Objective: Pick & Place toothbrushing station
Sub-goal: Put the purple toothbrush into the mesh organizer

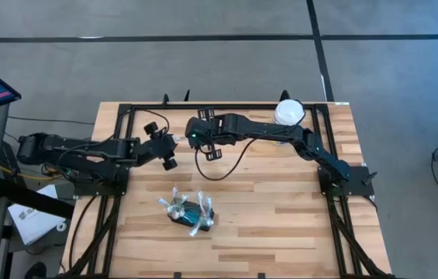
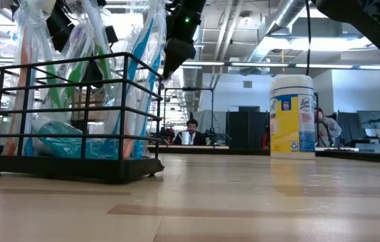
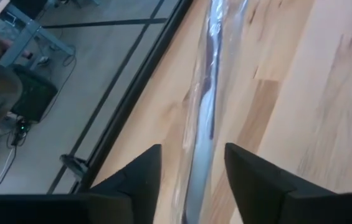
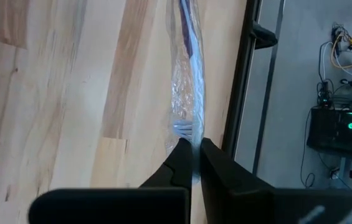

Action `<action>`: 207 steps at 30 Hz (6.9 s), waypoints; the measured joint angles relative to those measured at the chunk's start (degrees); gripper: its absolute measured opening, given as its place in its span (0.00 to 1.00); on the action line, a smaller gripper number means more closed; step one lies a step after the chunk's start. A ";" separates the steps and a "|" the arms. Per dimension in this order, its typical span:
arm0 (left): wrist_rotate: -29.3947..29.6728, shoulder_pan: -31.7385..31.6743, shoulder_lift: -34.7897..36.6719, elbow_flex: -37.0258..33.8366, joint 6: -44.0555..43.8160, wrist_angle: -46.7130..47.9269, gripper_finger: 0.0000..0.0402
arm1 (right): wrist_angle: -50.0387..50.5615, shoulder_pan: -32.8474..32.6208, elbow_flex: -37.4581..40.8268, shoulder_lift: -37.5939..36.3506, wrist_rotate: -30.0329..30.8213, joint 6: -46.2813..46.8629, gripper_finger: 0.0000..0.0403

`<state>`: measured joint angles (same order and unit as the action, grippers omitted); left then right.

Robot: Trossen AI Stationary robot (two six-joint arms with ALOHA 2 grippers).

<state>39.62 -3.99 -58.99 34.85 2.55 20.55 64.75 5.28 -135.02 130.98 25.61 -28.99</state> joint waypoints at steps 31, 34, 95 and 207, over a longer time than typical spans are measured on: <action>2.60 -0.41 0.88 0.00 -1.94 1.55 0.04 | -0.41 4.83 0.33 -8.45 -20.76 5.29 0.16; 2.56 -0.57 0.88 0.00 -2.42 0.71 0.04 | 0.96 6.86 0.39 -9.90 -27.36 6.48 0.16; -24.70 -0.48 22.44 0.00 6.56 -26.78 0.05 | -34.33 16.47 0.42 -10.75 -79.78 0.52 0.16; -22.24 -2.14 6.41 -0.02 15.04 -48.01 0.16 | -43.95 11.04 0.41 -10.71 -75.97 4.41 0.02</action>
<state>17.38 -6.13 -52.58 34.83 17.58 -27.46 20.80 16.32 -134.61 120.27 -50.37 -24.59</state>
